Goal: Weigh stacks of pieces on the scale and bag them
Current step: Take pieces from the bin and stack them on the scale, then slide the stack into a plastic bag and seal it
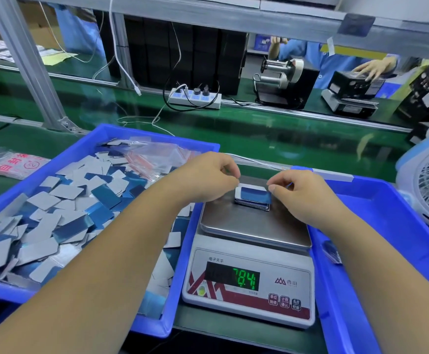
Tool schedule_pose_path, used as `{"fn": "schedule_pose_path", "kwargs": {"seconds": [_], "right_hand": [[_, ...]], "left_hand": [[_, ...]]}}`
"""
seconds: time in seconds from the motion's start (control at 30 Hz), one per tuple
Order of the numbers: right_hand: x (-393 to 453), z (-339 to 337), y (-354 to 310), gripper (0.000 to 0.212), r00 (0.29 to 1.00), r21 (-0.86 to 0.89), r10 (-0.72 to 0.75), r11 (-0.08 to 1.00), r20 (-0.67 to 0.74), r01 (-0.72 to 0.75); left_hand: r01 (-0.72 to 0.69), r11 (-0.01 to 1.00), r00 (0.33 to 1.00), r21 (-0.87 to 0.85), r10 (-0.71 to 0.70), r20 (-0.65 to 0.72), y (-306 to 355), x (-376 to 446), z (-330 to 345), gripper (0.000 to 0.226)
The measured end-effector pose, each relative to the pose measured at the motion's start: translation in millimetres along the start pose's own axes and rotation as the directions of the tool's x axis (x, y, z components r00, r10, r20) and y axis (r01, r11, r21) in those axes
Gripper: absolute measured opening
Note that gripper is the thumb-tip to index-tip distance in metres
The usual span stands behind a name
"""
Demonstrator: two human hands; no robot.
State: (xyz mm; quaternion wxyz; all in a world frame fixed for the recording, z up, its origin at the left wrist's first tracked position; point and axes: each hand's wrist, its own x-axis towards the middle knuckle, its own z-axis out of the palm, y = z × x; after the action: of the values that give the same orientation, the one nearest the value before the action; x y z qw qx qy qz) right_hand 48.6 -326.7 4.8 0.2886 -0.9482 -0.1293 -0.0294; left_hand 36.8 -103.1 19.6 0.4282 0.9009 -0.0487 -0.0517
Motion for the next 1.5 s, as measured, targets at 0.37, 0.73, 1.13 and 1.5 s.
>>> {"fn": "schedule_pose_path", "kwargs": {"seconds": [0.37,0.73,1.13,1.5], "right_hand": [[-1.4,-2.3,-4.5,0.019,0.998,0.042,-0.011,0.999,-0.056,0.013],[-0.9,0.0,-2.5,0.026,0.997,0.003,-0.05,0.999,-0.05,0.051],[-2.7,-1.6,-4.4,0.026,0.998,0.014,-0.048,0.999,-0.043,0.049],[-5.4,-5.2,-11.7,0.027,0.994,0.083,-0.055,0.995,-0.098,0.063]], "left_hand": [[0.434,0.725,0.9,0.535,-0.38,-0.215,-72.4,5.7,-84.0,0.026],[0.347,0.799,0.901,0.492,-0.137,-0.412,-107.0,41.9,-59.9,0.029],[0.367,0.801,0.881,0.473,-0.136,-0.453,-116.4,41.5,-60.2,0.047],[0.256,0.927,0.772,0.274,-0.026,-0.635,-76.9,29.1,-62.9,0.018]]}}
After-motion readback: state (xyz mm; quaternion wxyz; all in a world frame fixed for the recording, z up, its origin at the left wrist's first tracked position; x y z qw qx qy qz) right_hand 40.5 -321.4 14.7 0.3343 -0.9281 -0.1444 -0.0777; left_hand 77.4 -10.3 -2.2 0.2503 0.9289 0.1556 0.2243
